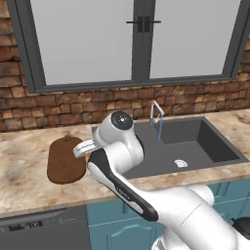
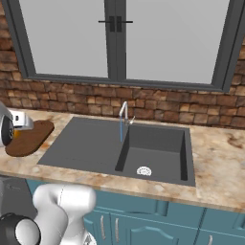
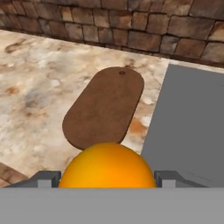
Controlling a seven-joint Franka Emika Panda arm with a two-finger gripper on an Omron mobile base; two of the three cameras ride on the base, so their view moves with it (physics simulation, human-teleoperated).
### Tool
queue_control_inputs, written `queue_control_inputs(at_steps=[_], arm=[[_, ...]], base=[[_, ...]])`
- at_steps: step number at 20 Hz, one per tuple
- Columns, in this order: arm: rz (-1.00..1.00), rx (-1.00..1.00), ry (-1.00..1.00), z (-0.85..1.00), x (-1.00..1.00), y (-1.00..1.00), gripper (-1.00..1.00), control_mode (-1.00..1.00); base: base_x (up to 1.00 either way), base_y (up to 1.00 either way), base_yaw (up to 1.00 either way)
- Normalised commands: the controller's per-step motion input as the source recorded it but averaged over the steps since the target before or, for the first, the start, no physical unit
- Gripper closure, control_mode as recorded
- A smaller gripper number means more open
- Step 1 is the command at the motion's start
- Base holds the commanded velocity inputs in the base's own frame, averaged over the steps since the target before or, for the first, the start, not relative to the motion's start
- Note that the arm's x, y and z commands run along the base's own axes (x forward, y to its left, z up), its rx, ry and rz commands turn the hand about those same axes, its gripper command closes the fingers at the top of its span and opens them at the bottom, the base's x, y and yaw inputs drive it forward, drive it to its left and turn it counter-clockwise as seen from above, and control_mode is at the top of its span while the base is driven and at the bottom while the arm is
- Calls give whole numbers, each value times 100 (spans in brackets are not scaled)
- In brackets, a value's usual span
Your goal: Pick the orange from the sink and place it on the cutting board to airdry. Then turn off the sink faucet.
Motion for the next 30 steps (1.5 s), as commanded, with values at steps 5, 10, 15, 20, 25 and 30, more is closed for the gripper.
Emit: queue_control_inputs(at_steps=[5, 10, 15, 20, 25, 30], arm=[[2, -1, 0, -19, 21, 29, 100, -100], [0, 0, 1, -15, 28, 16, 100, -100], [0, 0, 2, -18, 26, 16, 100, -100], [0, -1, 2, -21, 15, 19, 100, -100], [0, -1, 1, -20, 13, 13, 100, -100], [0, 0, 2, -19, 16, 9, 100, -100]], base=[[0, 0, 0], [0, 0, 0], [0, 0, 0], [0, 0, 0], [0, 0, 0], [0, 0, 0]])
